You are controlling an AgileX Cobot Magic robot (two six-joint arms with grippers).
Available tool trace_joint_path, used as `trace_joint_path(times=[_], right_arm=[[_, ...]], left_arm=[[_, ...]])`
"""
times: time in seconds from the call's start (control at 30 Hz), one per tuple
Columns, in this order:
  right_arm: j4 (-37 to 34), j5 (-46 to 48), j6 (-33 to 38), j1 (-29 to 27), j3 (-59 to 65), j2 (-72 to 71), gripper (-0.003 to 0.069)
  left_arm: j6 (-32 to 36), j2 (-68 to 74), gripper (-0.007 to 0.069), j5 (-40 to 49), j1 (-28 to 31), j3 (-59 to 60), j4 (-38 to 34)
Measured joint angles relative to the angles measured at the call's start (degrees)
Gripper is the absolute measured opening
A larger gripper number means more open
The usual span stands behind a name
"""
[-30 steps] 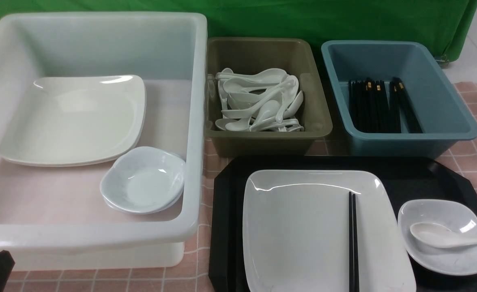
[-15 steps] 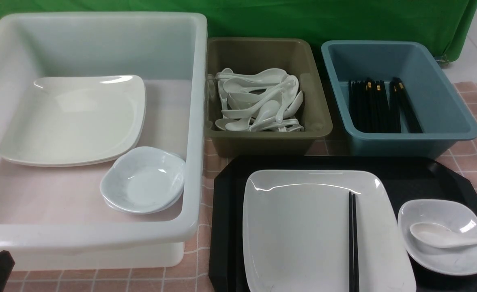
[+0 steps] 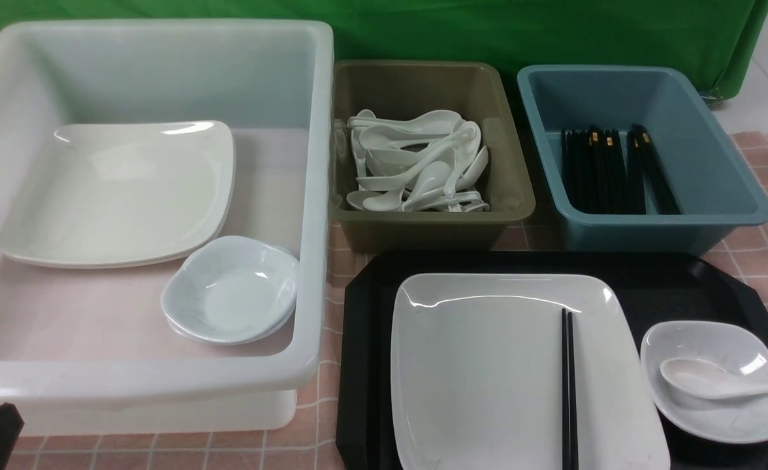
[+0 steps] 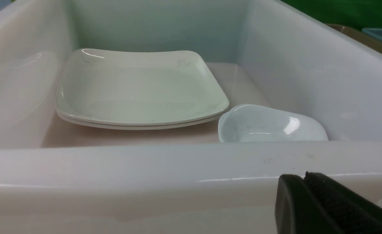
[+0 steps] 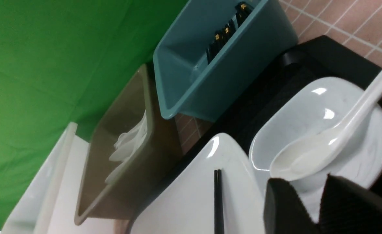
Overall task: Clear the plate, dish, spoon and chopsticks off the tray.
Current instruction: Use the right arm to grab a soup spoon from the plate
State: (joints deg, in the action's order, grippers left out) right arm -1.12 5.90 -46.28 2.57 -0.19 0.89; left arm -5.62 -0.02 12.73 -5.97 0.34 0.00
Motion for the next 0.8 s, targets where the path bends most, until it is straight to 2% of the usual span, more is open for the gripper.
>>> trace_joint_path(times=[0.07,0.13,0.2,0.27,0.3,0.33,0.37,0.4,0.43,0.47,0.5,0.53,0.6,0.63,0.7,0.73,0.8], right_arm=[[0.0,-0.98,0.0,0.0,0.0,0.0,0.0237],[0.0,-5.9,0.24,0.0,0.0,0.0,0.0219],[-0.06,-10.28,2.12,0.0,-0.86,0.0,0.0171],[-0.13,-10.56,5.23,0.0,-3.58,0.13,0.0131],[-0.18,-9.61,9.81,0.0,-7.84,1.06,0.0079],[-0.18,-9.33,10.48,0.0,-8.44,1.25,0.0067],[-0.18,-5.52,16.36,0.0,-14.19,3.71,0.0031],[-0.18,-2.26,20.17,0.0,-17.55,5.53,0.003],[-0.18,-2.26,20.88,0.0,-17.55,5.53,0.003],[-0.14,5.23,27.43,0.0,-23.65,9.68,0.003],[-0.14,6.18,27.43,0.0,-24.32,10.2,0.003],[-0.14,13.16,32.46,0.0,-29.49,14.82,0.003],[0.05,19.46,35.44,0.0,-32.49,18.02,0.003],[0.26,26.69,37.5,0.0,-36.23,22.73,0.003],[1.12,33.35,39.07,0.0,-39.64,28.26,0.003],[1.51,39.68,39.75,0.0,-42.01,33.07,0.0031],[2.04,43.79,40.23,0.0,-43.1,37.73,0.0036]], left_arm=[[0.0,0.0,0.002,0.0,0.0,0.0,0.0],[0.0,0.0,0.002,0.0,0.0,0.0,0.3],[0.0,0.0,0.002,0.0,0.0,0.0,0.3],[0.0,0.0,0.002,0.0,0.0,0.0,0.3],[0.05,0.0,0.002,0.0,0.0,0.0,0.0],[0.05,0.0,0.002,0.0,0.0,0.0,0.0],[0.05,0.0,0.002,0.0,0.0,0.0,0.3],[0.05,0.0,0.002,0.0,0.0,0.0,0.3],[0.05,0.0,0.002,0.0,0.0,0.0,0.3],[0.05,0.0,0.002,0.0,0.0,0.0,0.0],[0.05,0.0,0.002,0.0,0.0,0.0,0.0],[0.05,0.0,0.002,0.0,0.0,0.0,0.0],[0.05,0.0,0.002,0.0,0.0,0.0,0.3],[0.05,0.0,0.002,0.0,0.0,0.0,0.0],[0.05,0.0,0.002,0.0,0.0,0.0,0.0],[0.05,0.0,0.002,0.0,0.0,0.0,0.3],[0.05,0.0,0.002,0.0,0.0,0.0,0.3]])
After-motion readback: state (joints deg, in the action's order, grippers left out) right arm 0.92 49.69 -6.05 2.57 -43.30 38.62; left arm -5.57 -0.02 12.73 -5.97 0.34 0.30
